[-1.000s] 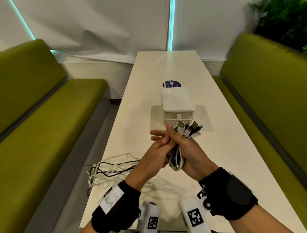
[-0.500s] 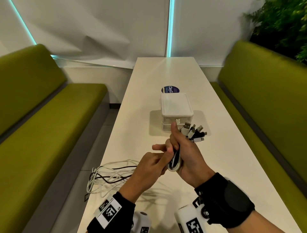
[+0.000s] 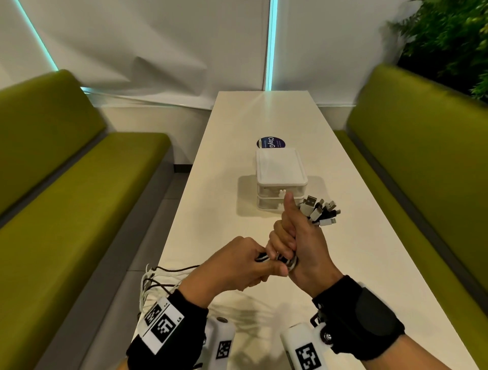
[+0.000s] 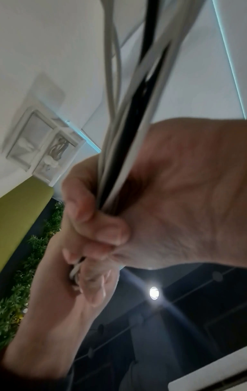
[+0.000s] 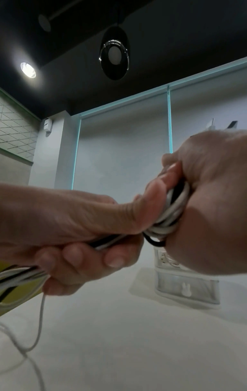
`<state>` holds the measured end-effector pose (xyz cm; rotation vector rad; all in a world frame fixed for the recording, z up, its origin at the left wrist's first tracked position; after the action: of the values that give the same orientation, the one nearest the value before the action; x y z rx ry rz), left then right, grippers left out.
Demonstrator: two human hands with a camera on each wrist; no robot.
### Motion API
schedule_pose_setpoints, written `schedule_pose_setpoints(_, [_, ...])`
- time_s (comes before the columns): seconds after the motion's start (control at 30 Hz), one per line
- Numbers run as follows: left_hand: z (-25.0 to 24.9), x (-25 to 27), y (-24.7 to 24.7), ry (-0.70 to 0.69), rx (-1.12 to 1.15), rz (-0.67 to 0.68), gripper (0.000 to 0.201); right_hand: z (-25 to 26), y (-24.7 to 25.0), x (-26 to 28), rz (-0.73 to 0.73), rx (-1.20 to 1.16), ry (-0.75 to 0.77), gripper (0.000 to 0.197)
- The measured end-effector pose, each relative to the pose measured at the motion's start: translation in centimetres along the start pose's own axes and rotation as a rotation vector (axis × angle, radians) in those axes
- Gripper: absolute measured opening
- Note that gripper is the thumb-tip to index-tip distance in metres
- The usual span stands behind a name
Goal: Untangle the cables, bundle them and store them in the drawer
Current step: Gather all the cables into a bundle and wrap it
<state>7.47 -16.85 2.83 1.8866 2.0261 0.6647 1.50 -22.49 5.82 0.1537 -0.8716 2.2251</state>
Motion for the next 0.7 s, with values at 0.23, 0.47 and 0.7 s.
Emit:
schedule_pose_setpoints(0.23, [2.9,1.0,1.1,0.150,-0.152,0.024,0.054,2.6,2.2,-0.3,-0.019,-0.029,0.052,0.060])
schedule_pose_setpoints(0.47, [5.8,2.0,6.4,0.278,-0.271,-0.062,0.047,2.0,2.1,-1.0,-0.029,-0.015,0.046,0.059])
schedule_pose_setpoints(0.7, [1.3,2.6,12.7,-0.195,-0.554,-0.429,0.048,3.3,1.2,-1.4,-0.001,-0.037,0.079,0.060])
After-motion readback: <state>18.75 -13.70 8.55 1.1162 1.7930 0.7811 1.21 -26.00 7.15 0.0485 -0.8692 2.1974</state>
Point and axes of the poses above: each hand's wrist, its own x-axis away from the middle knuckle, its own y-axis out of the back of the hand, z = x × y, the point moved 10 cm from there along -x, towards the middle knuckle, and after that the axes turned 11 degrees about -y, right-handed, at the moved point
